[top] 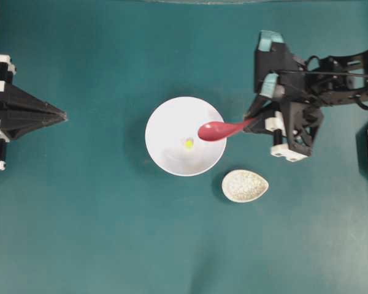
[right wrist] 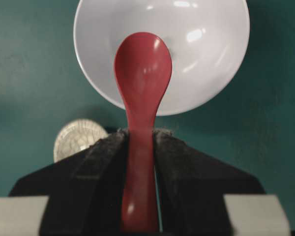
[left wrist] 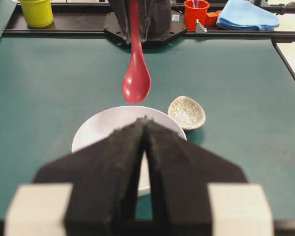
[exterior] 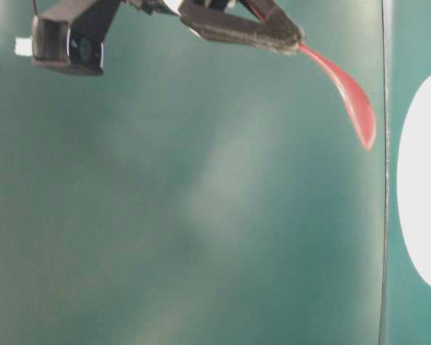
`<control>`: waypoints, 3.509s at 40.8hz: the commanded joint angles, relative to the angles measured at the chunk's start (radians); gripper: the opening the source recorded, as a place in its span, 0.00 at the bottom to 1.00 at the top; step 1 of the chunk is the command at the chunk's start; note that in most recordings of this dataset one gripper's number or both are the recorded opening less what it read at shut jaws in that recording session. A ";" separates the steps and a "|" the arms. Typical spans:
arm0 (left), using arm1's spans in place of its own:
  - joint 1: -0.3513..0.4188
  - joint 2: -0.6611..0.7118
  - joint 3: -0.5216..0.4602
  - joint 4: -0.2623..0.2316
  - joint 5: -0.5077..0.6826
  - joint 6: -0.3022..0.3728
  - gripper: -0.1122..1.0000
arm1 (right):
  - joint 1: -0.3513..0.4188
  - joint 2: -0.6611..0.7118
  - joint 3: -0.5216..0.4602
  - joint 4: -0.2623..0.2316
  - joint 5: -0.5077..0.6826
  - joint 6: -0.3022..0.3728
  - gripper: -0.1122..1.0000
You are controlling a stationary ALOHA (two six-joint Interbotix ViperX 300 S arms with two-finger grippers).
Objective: Scoop the yellow hexagonal prism block from the bowl with a spoon using the right arm.
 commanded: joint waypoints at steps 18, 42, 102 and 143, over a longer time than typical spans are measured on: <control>0.000 0.009 -0.021 0.003 -0.005 0.002 0.14 | -0.003 -0.014 -0.018 -0.005 0.048 0.058 0.32; 0.000 0.009 -0.021 0.003 -0.005 0.002 0.14 | -0.005 0.167 -0.173 -0.017 0.285 0.084 0.32; 0.000 0.009 -0.021 0.003 -0.005 0.002 0.14 | -0.028 0.387 -0.439 -0.018 0.560 0.107 0.32; 0.000 0.009 -0.021 0.003 -0.005 0.002 0.14 | -0.028 0.499 -0.476 -0.018 0.479 0.077 0.32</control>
